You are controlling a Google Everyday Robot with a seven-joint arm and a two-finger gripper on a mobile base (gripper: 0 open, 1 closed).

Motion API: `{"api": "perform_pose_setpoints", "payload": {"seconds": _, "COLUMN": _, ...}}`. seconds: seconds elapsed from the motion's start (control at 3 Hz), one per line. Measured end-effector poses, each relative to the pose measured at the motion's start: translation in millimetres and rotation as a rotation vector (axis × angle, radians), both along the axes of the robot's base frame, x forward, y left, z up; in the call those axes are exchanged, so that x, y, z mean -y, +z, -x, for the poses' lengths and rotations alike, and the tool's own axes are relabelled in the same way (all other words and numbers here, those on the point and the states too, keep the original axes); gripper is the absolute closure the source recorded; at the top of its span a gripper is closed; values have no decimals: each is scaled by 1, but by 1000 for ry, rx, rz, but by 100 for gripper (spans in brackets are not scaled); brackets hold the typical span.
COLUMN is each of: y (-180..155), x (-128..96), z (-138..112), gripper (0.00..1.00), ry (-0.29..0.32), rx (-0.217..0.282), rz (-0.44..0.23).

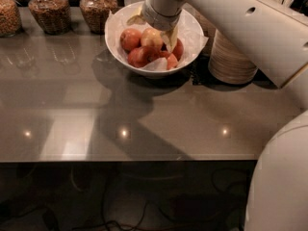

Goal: Pick apple from white bowl

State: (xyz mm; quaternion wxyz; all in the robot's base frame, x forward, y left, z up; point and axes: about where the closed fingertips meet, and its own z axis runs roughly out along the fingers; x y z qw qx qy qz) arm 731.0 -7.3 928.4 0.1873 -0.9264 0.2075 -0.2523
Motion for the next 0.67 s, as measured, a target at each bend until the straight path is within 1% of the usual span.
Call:
{"api": "perform_pose_setpoints", "payload": {"seconds": 0.33, "y": -2, "x": 5, "z": -2, "gripper": 35, "ry": -11, "rx": 2, "rz": 24}}
{"api": "perform_pose_setpoints", "payload": {"seconds": 0.67, "y": -6, "x": 5, "z": -1, "gripper": 35, "ry": -11, "rx": -5, "rz": 28}}
